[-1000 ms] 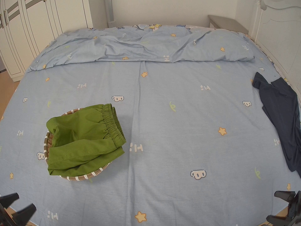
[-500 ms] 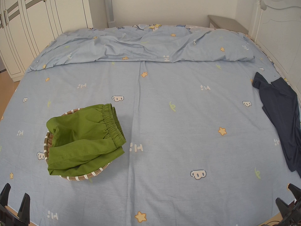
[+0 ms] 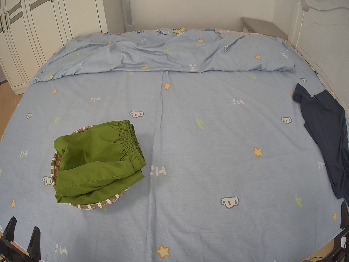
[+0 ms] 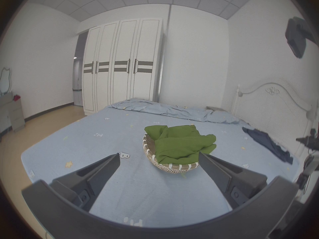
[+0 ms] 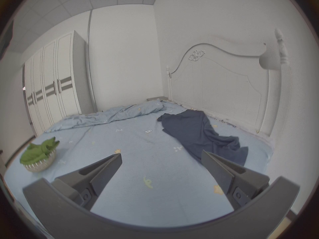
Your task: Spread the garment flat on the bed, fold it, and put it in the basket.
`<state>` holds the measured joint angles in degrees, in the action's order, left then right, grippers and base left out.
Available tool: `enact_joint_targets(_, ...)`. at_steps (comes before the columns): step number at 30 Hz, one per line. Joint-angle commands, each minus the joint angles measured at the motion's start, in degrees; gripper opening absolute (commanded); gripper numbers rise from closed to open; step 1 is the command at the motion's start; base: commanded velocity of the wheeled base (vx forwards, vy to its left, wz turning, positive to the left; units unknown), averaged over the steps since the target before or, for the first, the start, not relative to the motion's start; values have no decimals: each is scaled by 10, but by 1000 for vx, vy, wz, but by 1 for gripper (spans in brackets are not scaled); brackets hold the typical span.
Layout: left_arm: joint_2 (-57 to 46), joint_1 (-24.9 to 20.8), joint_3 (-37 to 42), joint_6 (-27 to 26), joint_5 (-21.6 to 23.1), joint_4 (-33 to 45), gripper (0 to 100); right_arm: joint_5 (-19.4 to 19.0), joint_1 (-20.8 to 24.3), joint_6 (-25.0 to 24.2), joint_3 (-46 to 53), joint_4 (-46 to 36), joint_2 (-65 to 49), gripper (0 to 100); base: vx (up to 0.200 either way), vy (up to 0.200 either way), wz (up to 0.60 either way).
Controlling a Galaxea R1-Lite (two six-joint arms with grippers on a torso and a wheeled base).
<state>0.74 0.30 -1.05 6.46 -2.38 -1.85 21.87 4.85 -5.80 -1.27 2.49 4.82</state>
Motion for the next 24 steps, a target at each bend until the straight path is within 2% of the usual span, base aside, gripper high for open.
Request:
enact_joint_targets(1,-7,0,10,-128,30,14,100,-39,-52,119,12,6,-48,100,0,0,0)
enact_joint_targets(4,-7,0,10,-94,29,18,100,-92,-49,112,13,6,-48,100,0,0,0)
enact_joint_targets(7,-7,-1,10,-60,27,18,100,-169,-49,19,13,-2,-48,100,0,0,0)
enact_joint_targets(8,-7,-1,10,-58,27,18,100,-184,-48,10,12,-6,-48,100,0,0,0)
enact_joint_targets(13,-7,-1,10,-60,28,18,100,-182,-49,27,13,-4,-48,100,0,0,0)
enact_joint_targets(14,-7,-1,10,-59,28,18,100,-206,-48,54,13,-13,-48,100,0,0,0)
enact_joint_targets(16,-7,-1,10,-60,28,18,100,-235,-49,74,12,-32,-48,100,0,0,0)
enact_joint_targets(24,-7,-1,10,-60,28,18,100,-234,-49,63,12,-32,-48,100,0,0,0)
